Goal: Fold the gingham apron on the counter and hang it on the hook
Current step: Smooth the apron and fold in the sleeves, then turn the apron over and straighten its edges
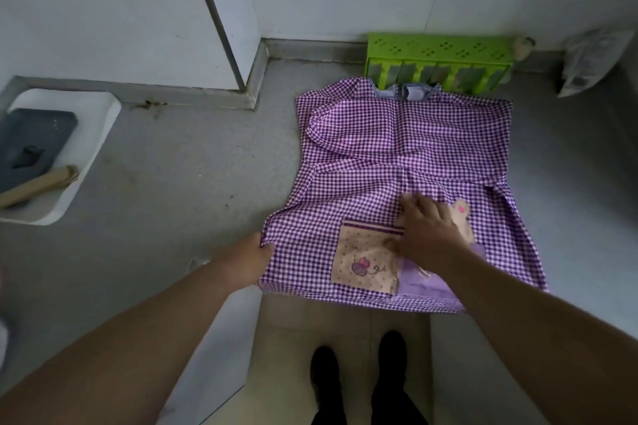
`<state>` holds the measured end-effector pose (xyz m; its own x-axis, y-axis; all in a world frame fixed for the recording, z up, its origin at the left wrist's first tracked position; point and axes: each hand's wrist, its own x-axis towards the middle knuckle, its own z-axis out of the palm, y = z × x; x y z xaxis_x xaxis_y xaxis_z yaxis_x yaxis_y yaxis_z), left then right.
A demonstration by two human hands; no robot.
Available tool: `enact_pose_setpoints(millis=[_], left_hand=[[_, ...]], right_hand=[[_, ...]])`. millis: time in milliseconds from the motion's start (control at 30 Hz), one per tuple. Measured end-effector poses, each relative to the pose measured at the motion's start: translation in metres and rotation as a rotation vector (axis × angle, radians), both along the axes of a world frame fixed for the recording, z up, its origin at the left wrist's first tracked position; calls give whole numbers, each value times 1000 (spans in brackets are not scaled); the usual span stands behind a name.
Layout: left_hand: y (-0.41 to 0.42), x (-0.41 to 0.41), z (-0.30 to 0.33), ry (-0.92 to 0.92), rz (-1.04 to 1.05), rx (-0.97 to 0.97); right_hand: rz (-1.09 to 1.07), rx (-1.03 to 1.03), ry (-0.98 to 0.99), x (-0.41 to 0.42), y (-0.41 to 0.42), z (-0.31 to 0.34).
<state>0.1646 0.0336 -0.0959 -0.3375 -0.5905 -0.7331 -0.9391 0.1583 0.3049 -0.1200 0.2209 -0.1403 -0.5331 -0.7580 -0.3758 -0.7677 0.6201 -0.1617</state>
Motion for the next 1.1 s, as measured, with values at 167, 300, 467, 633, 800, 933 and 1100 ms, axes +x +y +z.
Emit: enact_pose_setpoints(millis=[167, 300, 467, 633, 800, 933, 1100], left_hand=[[5, -15, -4, 33, -11, -110], [10, -23, -5, 97, 115, 213], [0, -19, -19, -53, -47, 302], [-30, -5, -67, -37, -67, 217], [-24, -3, -49, -42, 55, 139], [-10, -15, -16, -31, 30, 120], [4, -27, 12, -15, -149, 68]], right_hand=[[-604, -197, 84, 22, 85, 18], [-1062, -230, -265, 16, 145, 22], [-1469, -248, -727, 23, 178, 0], [-1352, -372, -571, 6, 173, 5], [-1400, -356, -632, 1, 175, 3], [-1380, -295, -656, -2, 185, -10], [-1237, -190, -716, -2, 176, 14]])
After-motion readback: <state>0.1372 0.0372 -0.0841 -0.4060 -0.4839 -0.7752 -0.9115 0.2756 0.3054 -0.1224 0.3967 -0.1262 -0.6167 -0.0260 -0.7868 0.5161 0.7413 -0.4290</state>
